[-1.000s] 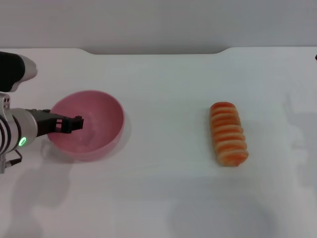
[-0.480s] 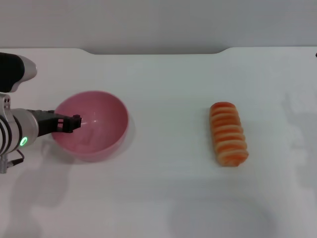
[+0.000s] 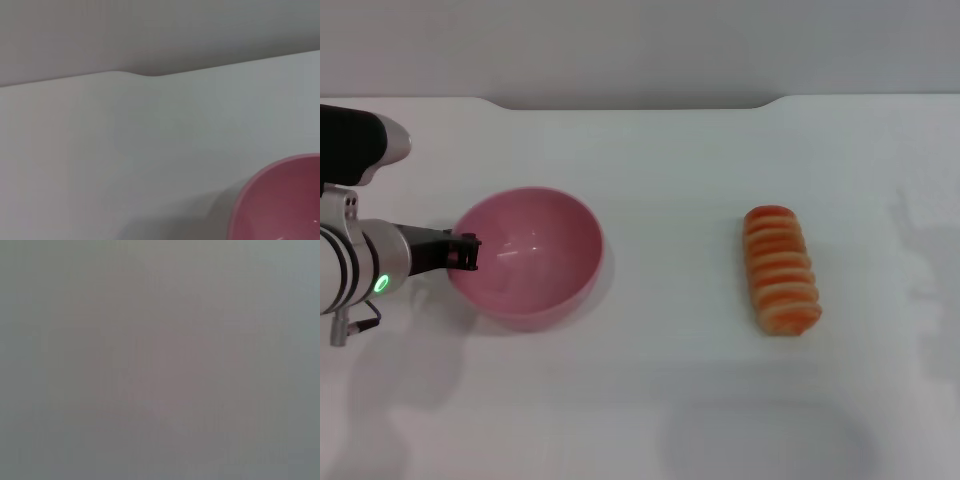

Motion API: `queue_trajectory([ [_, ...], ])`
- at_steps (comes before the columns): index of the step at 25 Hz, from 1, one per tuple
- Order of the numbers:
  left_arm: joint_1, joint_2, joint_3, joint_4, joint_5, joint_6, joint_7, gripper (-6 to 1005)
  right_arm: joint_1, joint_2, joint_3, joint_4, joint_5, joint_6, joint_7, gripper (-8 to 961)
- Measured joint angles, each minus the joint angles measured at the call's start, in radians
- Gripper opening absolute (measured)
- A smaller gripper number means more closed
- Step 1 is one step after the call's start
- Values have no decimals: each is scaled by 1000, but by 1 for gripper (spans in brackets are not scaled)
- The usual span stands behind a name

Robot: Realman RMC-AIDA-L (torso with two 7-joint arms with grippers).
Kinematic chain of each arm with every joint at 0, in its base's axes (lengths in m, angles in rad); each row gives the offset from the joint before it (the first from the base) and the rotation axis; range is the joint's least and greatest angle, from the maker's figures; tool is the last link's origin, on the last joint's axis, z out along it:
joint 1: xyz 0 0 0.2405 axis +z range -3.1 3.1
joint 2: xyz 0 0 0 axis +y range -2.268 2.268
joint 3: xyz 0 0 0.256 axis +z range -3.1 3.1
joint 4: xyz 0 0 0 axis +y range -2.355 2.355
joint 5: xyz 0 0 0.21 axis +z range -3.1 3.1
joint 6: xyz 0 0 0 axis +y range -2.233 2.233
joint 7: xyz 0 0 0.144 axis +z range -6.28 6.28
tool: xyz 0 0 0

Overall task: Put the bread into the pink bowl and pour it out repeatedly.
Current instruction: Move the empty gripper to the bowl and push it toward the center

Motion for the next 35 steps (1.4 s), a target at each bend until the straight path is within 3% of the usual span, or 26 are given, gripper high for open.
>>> queue_trajectory([
  [3,-10,0,1,-6,-2,-2,0,205,0,0,0,-4,-1,2,0,823],
  [9,-13,0,-3,0,-1,-1,1,51,0,0,5,-31,1,45,0,822],
  [13,-21,1,-9,4,-1,-2,2,50,-13,-1,62,-130,6,255,0,822],
  [18,-32,1,-13,22,-1,-8,2,49,-20,0,212,-348,10,782,34,822],
  [20,-39,2,-14,27,0,-9,2,49,-13,0,255,-403,12,935,90,822],
  [26,-69,1,-14,24,1,-9,2,49,90,-2,375,-467,2,1407,270,822],
  [29,-83,0,-14,21,1,-4,2,49,148,0,391,-414,1,1494,272,822],
  [35,-104,1,-14,20,1,3,2,49,261,3,372,-273,12,1515,288,822],
])
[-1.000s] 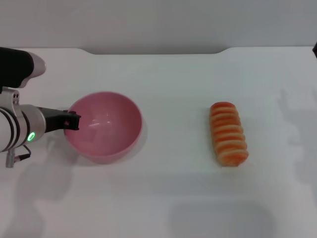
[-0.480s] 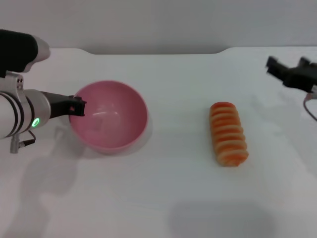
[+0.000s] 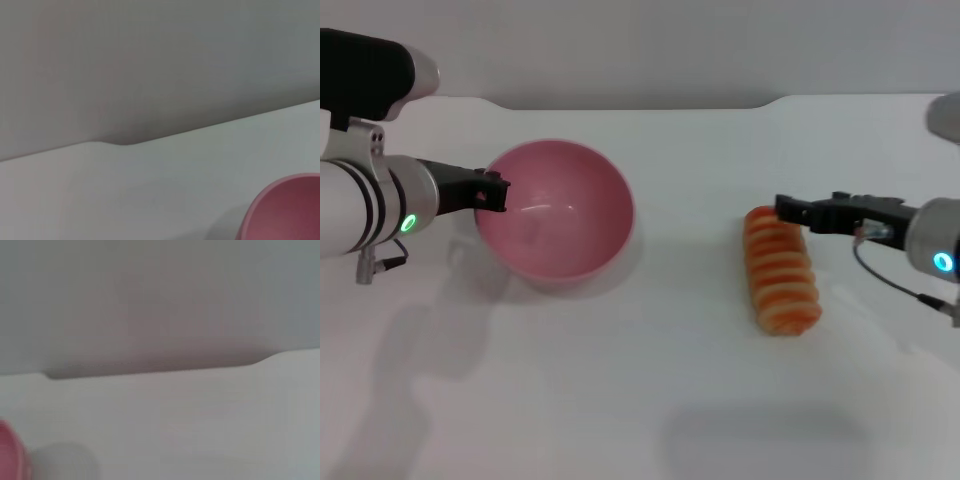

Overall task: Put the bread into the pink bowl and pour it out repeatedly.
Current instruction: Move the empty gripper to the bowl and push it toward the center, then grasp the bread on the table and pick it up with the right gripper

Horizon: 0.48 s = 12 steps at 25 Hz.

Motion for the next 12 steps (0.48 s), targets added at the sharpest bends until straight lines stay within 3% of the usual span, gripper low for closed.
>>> queue_trajectory([
  [5,-5,0,0,-1,0,0,0,49,52,1,-22,63,1,-6,9,823],
  [12,-8,1,0,0,0,1,0,49,69,1,-27,113,2,-34,39,821],
])
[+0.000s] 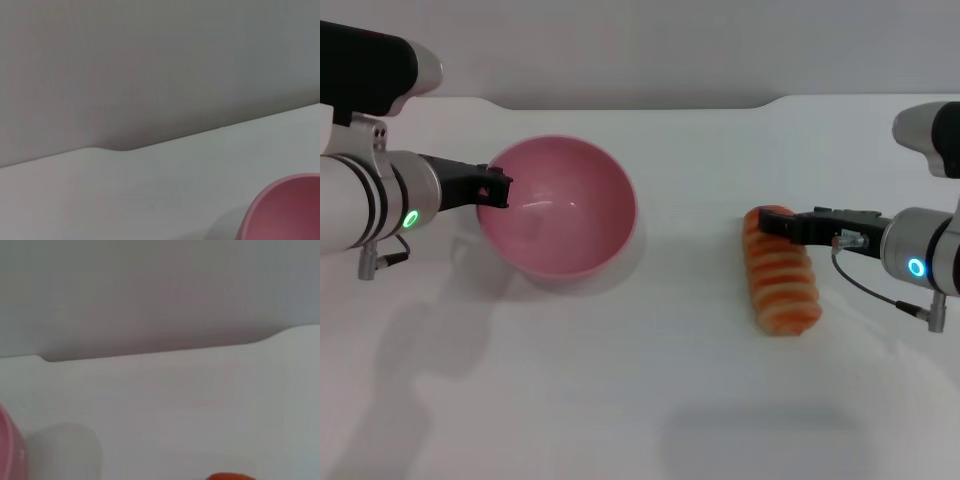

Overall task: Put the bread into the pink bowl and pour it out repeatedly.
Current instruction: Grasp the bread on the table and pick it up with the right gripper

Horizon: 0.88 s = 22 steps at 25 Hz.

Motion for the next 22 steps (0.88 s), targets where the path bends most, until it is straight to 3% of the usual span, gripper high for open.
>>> queue_trajectory([
  [12,-6,0,1,31,-2,-15,0,49,103,-1,-6,159,-4,9,9,819],
  [16,-5,-1,2,39,-2,-24,0,49,89,-3,-25,102,-34,16,-21,818],
  [22,-8,-2,6,39,-3,-35,9,49,29,-2,-18,-62,-96,29,-12,629],
])
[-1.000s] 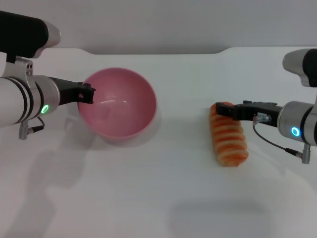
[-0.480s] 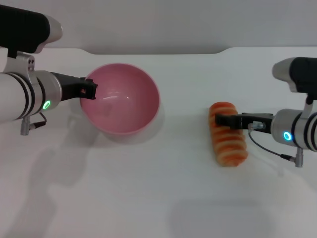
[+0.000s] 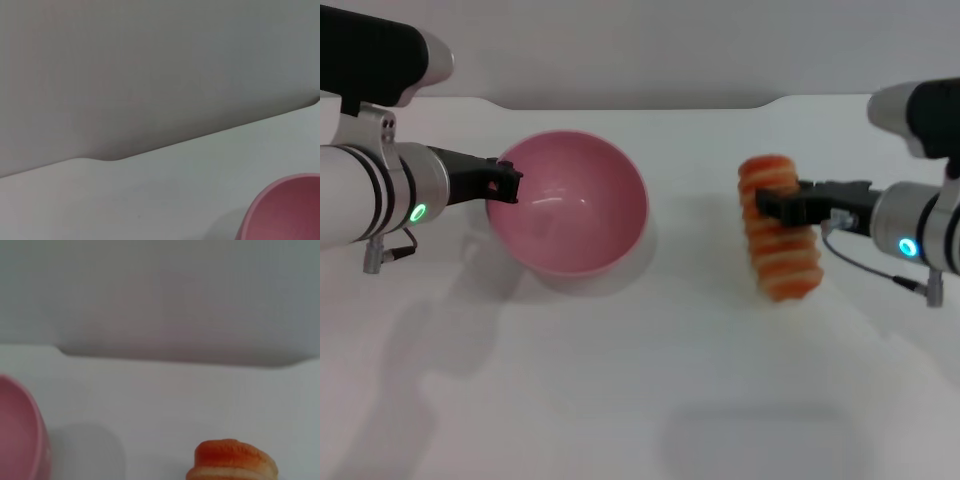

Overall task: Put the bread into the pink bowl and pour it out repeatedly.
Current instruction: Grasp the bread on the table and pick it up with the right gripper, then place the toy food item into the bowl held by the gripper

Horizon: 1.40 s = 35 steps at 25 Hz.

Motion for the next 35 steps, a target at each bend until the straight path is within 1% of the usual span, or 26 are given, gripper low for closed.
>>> queue_trajectory([
  [2,0,0,0,-4,-2,-1,3,49,-26,1,4,-73,-26,14,10,589],
  [5,0,-1,0,-8,-3,-2,3,49,-65,3,2,-226,-84,64,38,529],
  [8,-2,-1,0,-11,-4,-3,3,49,-71,4,-20,-328,-93,88,46,503],
  [10,-16,-2,21,-18,-26,2,3,49,-58,5,-45,-360,-93,85,47,485],
  [13,-32,-2,43,-23,-60,10,3,49,-21,5,-85,-357,-93,51,58,466],
  [18,-49,-4,81,-26,-90,24,3,50,46,3,-131,-279,-94,-23,72,435],
  [21,-52,-5,90,-22,-100,25,4,50,59,4,-146,-251,-85,-41,72,410],
  [24,-53,-3,91,-17,-102,27,4,50,54,2,-179,-250,-109,-47,61,386],
  [29,-53,-3,90,-17,-102,28,4,50,15,4,-221,-266,-198,-91,63,395],
  [32,-53,-3,89,-16,-102,28,12,50,-9,4,-223,-270,-201,-135,63,524],
  [35,-53,-2,87,-16,-104,28,17,50,-18,3,-224,-271,-201,-156,60,648],
])
